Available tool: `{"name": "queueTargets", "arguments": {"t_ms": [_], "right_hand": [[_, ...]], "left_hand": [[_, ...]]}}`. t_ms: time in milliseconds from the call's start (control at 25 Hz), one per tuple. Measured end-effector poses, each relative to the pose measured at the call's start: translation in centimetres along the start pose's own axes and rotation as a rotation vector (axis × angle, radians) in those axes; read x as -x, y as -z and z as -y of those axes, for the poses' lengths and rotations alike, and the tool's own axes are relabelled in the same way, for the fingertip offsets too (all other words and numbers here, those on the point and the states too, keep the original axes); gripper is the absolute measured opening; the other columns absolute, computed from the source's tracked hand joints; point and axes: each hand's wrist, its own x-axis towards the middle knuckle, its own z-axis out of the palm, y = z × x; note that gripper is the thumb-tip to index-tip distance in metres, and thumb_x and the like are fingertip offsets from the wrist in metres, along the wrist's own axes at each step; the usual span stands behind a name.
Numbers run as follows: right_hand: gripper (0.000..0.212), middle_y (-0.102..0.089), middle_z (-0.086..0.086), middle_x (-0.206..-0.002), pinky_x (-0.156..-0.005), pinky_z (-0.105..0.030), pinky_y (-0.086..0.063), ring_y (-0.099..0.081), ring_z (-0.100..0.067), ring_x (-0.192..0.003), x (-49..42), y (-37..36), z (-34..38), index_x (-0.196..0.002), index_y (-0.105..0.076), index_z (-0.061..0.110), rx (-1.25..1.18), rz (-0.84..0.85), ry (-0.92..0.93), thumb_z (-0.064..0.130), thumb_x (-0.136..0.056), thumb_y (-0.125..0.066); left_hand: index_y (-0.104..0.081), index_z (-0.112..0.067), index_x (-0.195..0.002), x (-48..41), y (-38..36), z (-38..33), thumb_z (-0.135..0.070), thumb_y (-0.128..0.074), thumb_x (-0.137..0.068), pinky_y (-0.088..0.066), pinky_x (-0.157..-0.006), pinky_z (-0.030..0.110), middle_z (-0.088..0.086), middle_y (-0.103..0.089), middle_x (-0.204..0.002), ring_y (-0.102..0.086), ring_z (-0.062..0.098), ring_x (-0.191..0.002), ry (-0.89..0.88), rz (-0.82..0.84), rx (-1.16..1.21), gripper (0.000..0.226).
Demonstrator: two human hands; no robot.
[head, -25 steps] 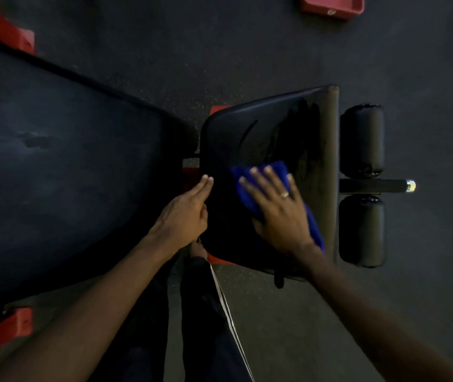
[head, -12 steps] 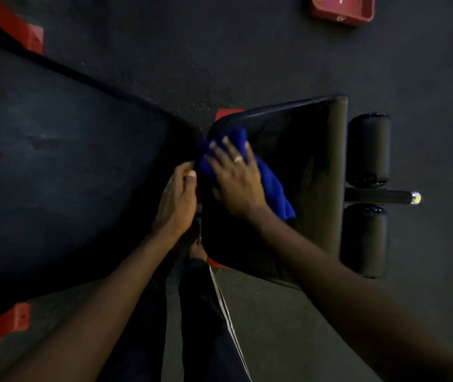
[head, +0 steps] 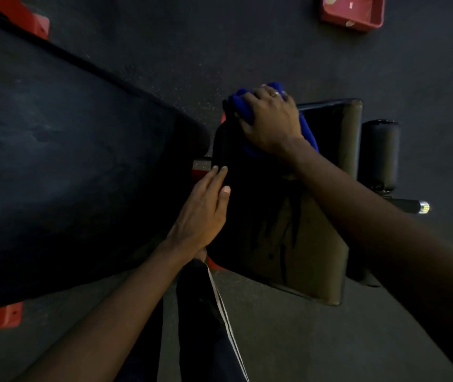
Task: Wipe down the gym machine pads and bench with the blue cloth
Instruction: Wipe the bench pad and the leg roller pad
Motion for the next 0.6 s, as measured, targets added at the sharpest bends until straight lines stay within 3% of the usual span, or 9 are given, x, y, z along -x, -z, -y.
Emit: {"name": "queueTargets", "arguments": {"t_ms": [80, 200, 280, 360, 440, 480, 520, 600], "right_hand": [[0.049, -0.052, -0.001, -0.146, -0.114, -0.048, -0.031, -0.036, -0.024, -0.145, 3.2, 0.2, -3.0, -0.135, -0.055, 0.025, -0.05, -0.154, -0.137, 0.052, -0.096, -0.042], [0.051, -0.044, 0.002, -0.153, -0.121, -0.049, -0.022, -0.024, -0.022, -0.151, 6.7, 0.3, -6.1, -0.14, -0.051, 0.026, -0.073, -0.222, -0.339, 0.052, -0.098, -0.041], [0.051, -0.046, 0.0, -0.152, -0.123, -0.051, -0.016, -0.025, -0.024, -0.151, 5.4, -0.1, -4.1, -0.138, -0.054, 0.023, -0.049, -0.245, -0.479, 0.049, -0.096, -0.042], [0.05, -0.051, -0.003, -0.148, -0.122, -0.053, -0.014, -0.03, -0.026, -0.148, 3.6, -0.7, 0.0, -0.136, -0.058, 0.02, -0.007, -0.219, -0.357, 0.045, -0.093, -0.049], [0.055, -0.047, -0.002, -0.151, -0.123, -0.054, -0.01, -0.027, -0.026, -0.149, 3.3, -1.8, 3.1, -0.14, -0.054, 0.022, 0.034, -0.055, 0.048, 0.041, -0.089, -0.056], [0.058, -0.045, -0.001, -0.154, -0.123, -0.053, -0.01, -0.025, -0.026, -0.15, 3.2, -1.9, 3.1, -0.143, -0.051, 0.025, 0.037, 0.016, 0.165, 0.04, -0.088, -0.057], [0.059, -0.044, 0.0, -0.154, -0.123, -0.053, -0.013, -0.025, -0.025, -0.15, 3.2, -1.7, 1.8, -0.144, -0.05, 0.026, 0.017, 0.008, 0.173, 0.039, -0.087, -0.057], [0.055, -0.048, 0.0, -0.151, -0.121, -0.051, -0.02, -0.031, -0.024, -0.148, 3.4, -1.0, -2.2, -0.142, -0.052, 0.026, -0.055, -0.145, -0.061, 0.042, -0.09, -0.055]], "left_hand": [[-0.011, -0.028, -0.158, -0.8, -0.9, -0.8, -0.045, -0.027, -0.105, -0.017, -0.119, 0.032, 0.001, -0.006, -0.166, -0.008, 0.016, -0.152, -0.059, 0.1, -0.069, 0.058], [0.003, -0.028, -0.158, -1.1, -1.9, -1.5, -0.045, -0.032, -0.105, -0.008, -0.117, 0.035, 0.001, 0.013, -0.165, 0.01, 0.018, -0.151, -0.027, 0.228, -0.137, 0.066], [-0.002, -0.026, -0.159, -1.1, -1.9, -1.5, -0.038, -0.037, -0.105, -0.011, -0.118, 0.033, 0.002, 0.007, -0.166, 0.005, 0.019, -0.152, -0.027, 0.182, -0.12, 0.065], [-0.021, -0.022, -0.157, -1.2, -1.8, -1.5, -0.026, -0.04, -0.105, -0.017, -0.118, 0.028, 0.002, -0.013, -0.165, -0.011, 0.017, -0.152, -0.023, 0.04, -0.042, 0.056], [-0.035, -0.016, -0.152, -1.6, -1.7, -1.4, -0.015, -0.042, -0.102, -0.02, -0.116, 0.021, 0.001, -0.029, -0.16, -0.025, 0.014, -0.148, 0.009, -0.062, 0.026, 0.051], [-0.038, -0.014, -0.151, -1.7, -1.7, -1.4, -0.013, -0.043, -0.101, -0.021, -0.116, 0.02, 0.001, -0.033, -0.159, -0.028, 0.013, -0.147, 0.018, -0.076, 0.02, 0.05], [-0.038, -0.013, -0.151, -1.7, -1.6, -1.4, -0.013, -0.043, -0.101, -0.02, -0.115, 0.019, 0.002, -0.033, -0.159, -0.028, 0.012, -0.147, 0.021, -0.072, 0.001, 0.049], [-0.038, -0.012, -0.151, -1.6, -1.5, -1.6, -0.016, -0.043, -0.103, -0.02, -0.113, 0.018, 0.0, -0.032, -0.159, -0.027, 0.011, -0.147, 0.021, -0.048, -0.015, 0.048]]}}
